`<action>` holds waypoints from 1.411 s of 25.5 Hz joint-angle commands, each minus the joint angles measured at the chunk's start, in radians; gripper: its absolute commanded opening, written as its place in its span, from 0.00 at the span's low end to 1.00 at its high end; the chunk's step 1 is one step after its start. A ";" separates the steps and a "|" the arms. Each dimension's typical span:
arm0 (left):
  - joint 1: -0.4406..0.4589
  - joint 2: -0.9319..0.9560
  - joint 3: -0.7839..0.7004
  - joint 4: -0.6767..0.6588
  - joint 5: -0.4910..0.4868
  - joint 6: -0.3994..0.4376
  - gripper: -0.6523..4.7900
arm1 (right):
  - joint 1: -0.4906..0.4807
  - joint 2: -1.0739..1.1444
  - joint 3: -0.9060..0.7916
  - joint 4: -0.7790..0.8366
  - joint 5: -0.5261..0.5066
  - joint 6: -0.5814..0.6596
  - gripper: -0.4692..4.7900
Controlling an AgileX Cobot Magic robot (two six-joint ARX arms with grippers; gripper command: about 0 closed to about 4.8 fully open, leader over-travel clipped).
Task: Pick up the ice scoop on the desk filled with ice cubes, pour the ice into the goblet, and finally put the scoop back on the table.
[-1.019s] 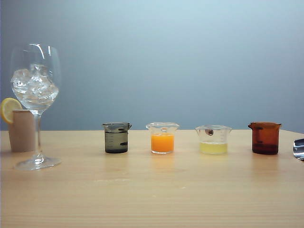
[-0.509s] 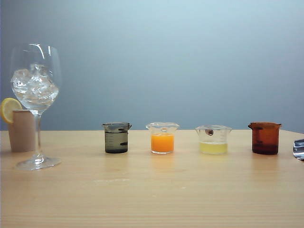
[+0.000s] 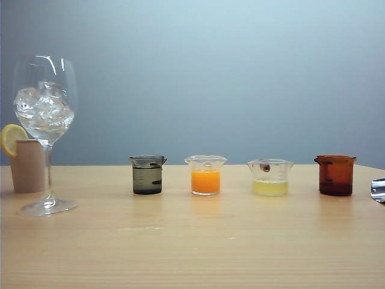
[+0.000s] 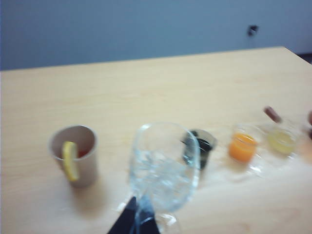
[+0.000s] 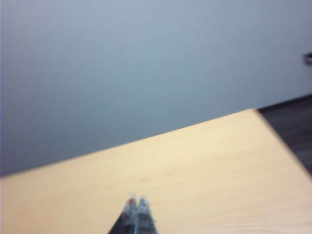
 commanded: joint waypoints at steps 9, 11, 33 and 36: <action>0.001 -0.167 -0.112 0.117 -0.181 -0.051 0.11 | 0.303 -0.013 0.004 -0.082 0.229 -0.158 0.07; 0.001 -0.214 -0.152 0.131 -0.205 -0.049 0.11 | 0.322 -0.013 0.002 -0.087 0.228 -0.171 0.07; 0.001 -0.424 -0.478 0.337 -0.299 -0.049 0.11 | 0.336 -0.154 -0.218 -0.047 0.277 -0.209 0.07; 0.000 -0.424 -0.529 0.417 -0.296 -0.065 0.11 | 0.336 -0.154 -0.218 -0.048 0.232 -0.209 0.07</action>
